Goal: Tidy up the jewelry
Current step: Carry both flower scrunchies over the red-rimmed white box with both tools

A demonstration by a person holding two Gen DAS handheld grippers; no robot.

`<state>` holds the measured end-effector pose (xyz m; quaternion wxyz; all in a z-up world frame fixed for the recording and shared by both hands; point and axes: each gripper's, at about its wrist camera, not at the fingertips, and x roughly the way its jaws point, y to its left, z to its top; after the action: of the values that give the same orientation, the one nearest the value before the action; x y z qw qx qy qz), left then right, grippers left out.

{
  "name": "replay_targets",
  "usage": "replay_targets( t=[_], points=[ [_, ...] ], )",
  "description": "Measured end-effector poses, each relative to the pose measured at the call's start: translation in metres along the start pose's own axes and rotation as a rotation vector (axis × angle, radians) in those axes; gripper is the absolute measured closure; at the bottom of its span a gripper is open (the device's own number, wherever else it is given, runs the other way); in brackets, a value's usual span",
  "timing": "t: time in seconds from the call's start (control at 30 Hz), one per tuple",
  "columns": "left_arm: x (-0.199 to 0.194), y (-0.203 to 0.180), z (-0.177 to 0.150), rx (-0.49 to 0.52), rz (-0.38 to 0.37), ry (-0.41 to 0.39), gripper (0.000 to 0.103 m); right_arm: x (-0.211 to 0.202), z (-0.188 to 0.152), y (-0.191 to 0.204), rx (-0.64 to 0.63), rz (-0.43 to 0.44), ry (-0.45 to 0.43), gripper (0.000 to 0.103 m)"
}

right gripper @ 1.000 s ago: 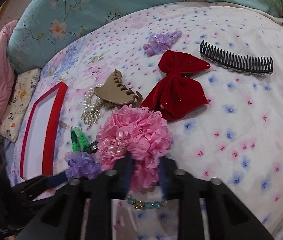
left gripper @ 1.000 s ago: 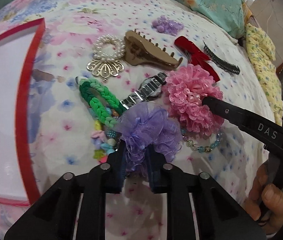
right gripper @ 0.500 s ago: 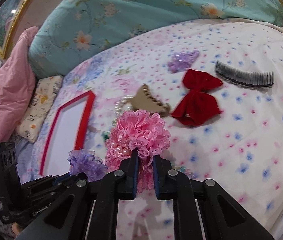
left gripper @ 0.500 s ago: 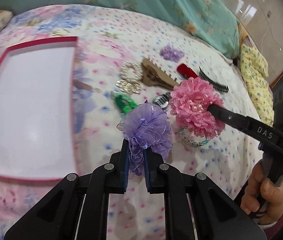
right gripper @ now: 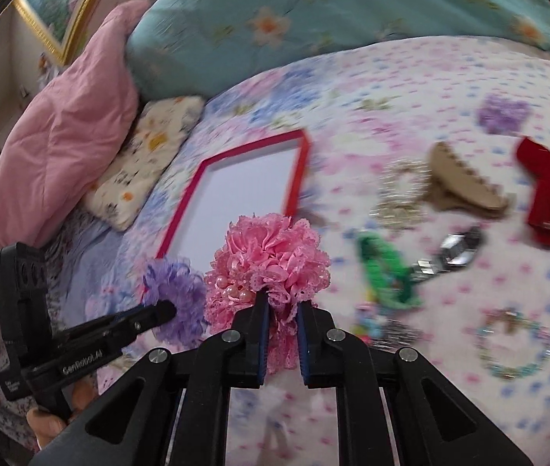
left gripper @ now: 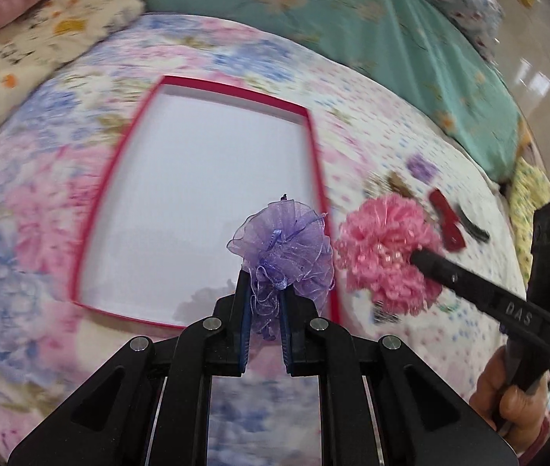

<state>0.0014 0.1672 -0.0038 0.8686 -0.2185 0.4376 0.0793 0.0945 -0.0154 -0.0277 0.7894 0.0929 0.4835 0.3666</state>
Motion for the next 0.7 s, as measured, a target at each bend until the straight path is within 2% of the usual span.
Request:
replay_targets(
  t=[0.23, 0.33, 0.5, 0.7],
  points=[
    [0.011, 0.051, 0.007, -0.069, 0.063, 0.026, 0.092, 0.048, -0.001, 0.038, -0.06, 0.045, 0.079, 0.091],
    [0.018, 0.06, 0.006, -0.085, 0.073, 0.045, 0.092, 0.064, -0.004, 0.046, -0.077, 0.037, 0.11, 0.091],
    [0.032, 0.071, 0.004, -0.099, 0.111, 0.075, 0.091, 0.087, -0.011, 0.045, -0.086, 0.006, 0.154, 0.091],
    [0.041, 0.076, 0.004, -0.106, 0.121, 0.096, 0.08, 0.097, -0.014, 0.038, -0.073, -0.007, 0.188, 0.087]
  ],
)
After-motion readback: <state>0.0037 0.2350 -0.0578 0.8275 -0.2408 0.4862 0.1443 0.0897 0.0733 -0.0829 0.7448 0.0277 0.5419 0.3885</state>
